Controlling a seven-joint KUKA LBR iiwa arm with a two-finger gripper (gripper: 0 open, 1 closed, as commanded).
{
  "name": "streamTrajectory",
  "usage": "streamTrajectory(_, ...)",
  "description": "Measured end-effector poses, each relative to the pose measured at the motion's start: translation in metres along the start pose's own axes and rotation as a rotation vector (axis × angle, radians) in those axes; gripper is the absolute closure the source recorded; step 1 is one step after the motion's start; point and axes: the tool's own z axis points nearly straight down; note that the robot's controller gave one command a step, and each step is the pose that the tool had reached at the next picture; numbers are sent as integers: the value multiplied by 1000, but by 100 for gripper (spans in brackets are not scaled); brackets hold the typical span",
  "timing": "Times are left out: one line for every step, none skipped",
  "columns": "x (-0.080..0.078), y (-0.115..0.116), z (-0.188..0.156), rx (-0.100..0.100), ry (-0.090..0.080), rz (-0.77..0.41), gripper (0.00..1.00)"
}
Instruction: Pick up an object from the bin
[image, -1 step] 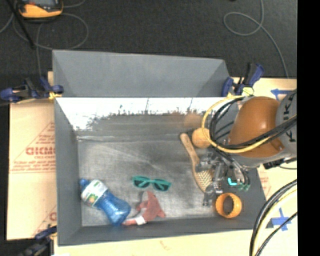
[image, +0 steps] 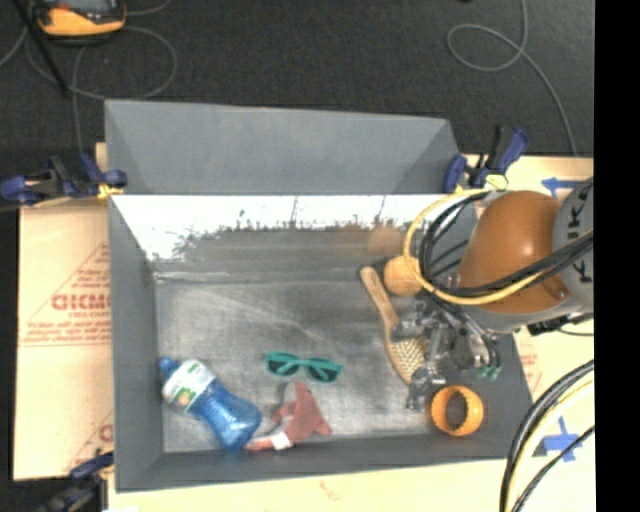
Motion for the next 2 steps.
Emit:
streamTrajectory(-10,52,33,-3,-1,101,0)
streamTrajectory(-19,100,28,-1,0,-31,0)
